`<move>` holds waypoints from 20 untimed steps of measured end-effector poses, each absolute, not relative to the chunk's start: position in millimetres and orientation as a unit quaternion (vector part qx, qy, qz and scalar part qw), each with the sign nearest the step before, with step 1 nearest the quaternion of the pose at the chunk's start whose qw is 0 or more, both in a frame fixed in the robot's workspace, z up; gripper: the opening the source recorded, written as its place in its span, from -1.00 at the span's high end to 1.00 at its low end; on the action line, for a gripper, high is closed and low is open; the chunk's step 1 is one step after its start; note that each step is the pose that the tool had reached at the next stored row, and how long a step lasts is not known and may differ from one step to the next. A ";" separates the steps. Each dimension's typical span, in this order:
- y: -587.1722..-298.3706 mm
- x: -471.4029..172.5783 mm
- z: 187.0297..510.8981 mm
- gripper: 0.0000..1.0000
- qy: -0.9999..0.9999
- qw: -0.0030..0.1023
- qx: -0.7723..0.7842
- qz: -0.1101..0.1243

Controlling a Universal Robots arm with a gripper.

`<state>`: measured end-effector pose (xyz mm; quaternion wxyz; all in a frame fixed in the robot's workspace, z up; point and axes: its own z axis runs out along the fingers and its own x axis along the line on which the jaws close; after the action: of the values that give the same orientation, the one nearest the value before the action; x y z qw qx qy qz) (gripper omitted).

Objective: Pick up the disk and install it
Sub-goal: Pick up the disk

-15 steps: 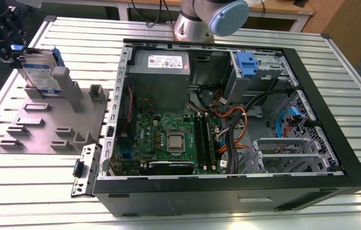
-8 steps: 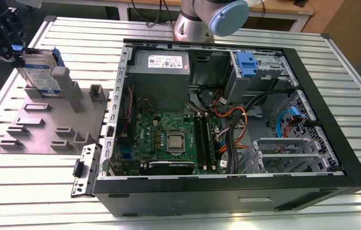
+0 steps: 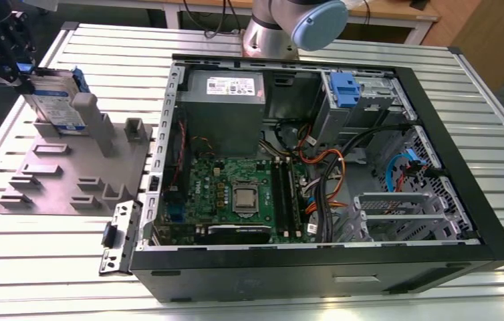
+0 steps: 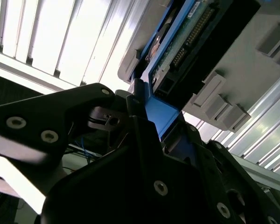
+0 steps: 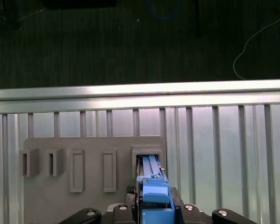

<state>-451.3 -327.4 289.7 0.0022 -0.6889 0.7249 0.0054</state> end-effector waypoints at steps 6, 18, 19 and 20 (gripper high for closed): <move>-327.4 -451.3 289.7 0.27 0.725 0.002 -0.689 0.005; -327.4 -451.3 295.5 0.27 0.725 0.002 -0.689 0.005; -327.4 -451.4 295.7 0.27 0.725 0.002 -0.689 0.005; -327.4 -451.4 295.8 0.27 0.725 0.002 -0.689 0.005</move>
<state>-451.4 -327.4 295.8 0.0022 -0.6889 0.7249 0.0054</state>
